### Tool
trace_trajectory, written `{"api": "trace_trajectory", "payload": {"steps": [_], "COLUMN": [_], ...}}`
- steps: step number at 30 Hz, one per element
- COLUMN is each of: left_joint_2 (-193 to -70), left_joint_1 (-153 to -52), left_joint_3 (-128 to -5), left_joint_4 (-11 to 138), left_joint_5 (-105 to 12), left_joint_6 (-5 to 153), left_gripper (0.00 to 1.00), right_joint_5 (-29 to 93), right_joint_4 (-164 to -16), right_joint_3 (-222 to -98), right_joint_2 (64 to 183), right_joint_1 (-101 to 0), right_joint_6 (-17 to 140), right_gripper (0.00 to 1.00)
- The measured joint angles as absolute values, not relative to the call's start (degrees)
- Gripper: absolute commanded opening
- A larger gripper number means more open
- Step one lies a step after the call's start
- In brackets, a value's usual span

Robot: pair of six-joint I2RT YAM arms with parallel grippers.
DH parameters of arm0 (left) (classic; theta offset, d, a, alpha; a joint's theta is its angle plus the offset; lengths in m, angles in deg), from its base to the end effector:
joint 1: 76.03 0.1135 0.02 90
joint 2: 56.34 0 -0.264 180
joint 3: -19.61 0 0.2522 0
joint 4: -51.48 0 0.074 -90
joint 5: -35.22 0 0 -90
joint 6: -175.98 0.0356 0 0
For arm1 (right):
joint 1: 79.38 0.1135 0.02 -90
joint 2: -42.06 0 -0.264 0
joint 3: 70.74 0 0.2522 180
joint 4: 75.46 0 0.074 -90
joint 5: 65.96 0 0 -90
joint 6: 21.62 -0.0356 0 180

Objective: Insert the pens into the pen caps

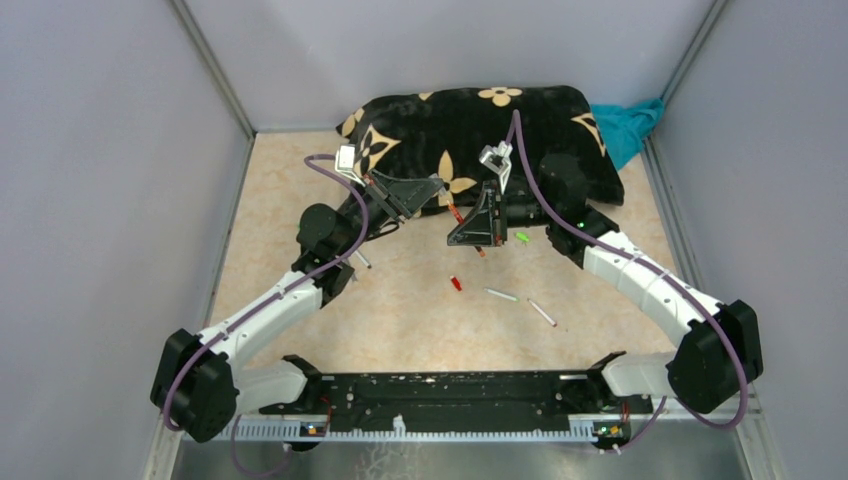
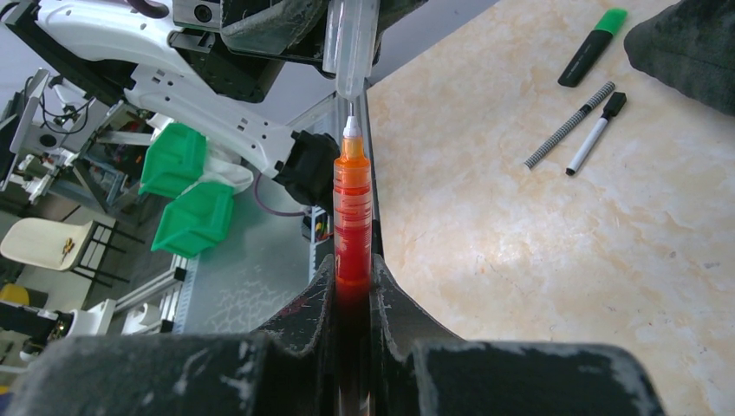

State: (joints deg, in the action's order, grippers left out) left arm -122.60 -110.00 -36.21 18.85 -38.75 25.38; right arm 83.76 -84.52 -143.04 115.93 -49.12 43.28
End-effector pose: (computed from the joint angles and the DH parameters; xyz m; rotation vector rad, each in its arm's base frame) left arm 0.2117 -0.1545 0.3503 -0.0353 1.3642 -1.5877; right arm 0.2342 0.1723 0.3432 -0.9172 1.7212 1.5738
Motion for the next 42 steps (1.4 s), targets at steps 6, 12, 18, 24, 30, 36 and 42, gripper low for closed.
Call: {"api": "trace_trajectory", "payload": {"steps": [6, 12, 18, 24, 30, 36, 42], "left_joint_2": [-123.08, -123.76, -124.39, -125.11, -125.18, -124.55, -122.86], "left_joint_1": [-110.00, -110.00, -110.05, -110.46, -110.94, -111.58, -111.99], "left_joint_3": [-36.21, -36.21, -36.21, -36.21, -36.21, -34.31, -32.89], "left_joint_4": [18.79, 18.77, 18.18, 17.24, 15.73, 13.61, 13.63], "left_joint_5": [-37.85, -37.22, -36.19, -35.56, -35.97, -37.68, -39.55], "left_joint_6": [25.36, 25.36, 25.29, 25.12, 25.38, 25.79, 26.23], "left_gripper": [0.00, 0.00, 0.00, 0.00, 0.00, 0.00, 0.00], "right_joint_5": [83.74, 83.76, 83.65, 83.35, 83.06, 82.78, 82.78], "right_joint_4": [-84.17, -84.10, -83.77, -82.79, -82.88, -83.51, -83.64], "right_joint_3": [-143.04, -143.07, -143.07, -143.15, -144.75, -145.93, -146.06], "right_joint_2": [115.93, 115.93, 116.04, 116.63, 117.35, 117.83, 118.07], "right_joint_1": [-49.12, -49.12, -48.99, -48.95, -48.79, -48.75, -48.38], "right_joint_6": [43.04, 42.69, 42.10, 41.26, 40.39, 39.25, 39.08], "right_gripper": [0.00, 0.00, 0.00, 0.00, 0.00, 0.00, 0.00]}}
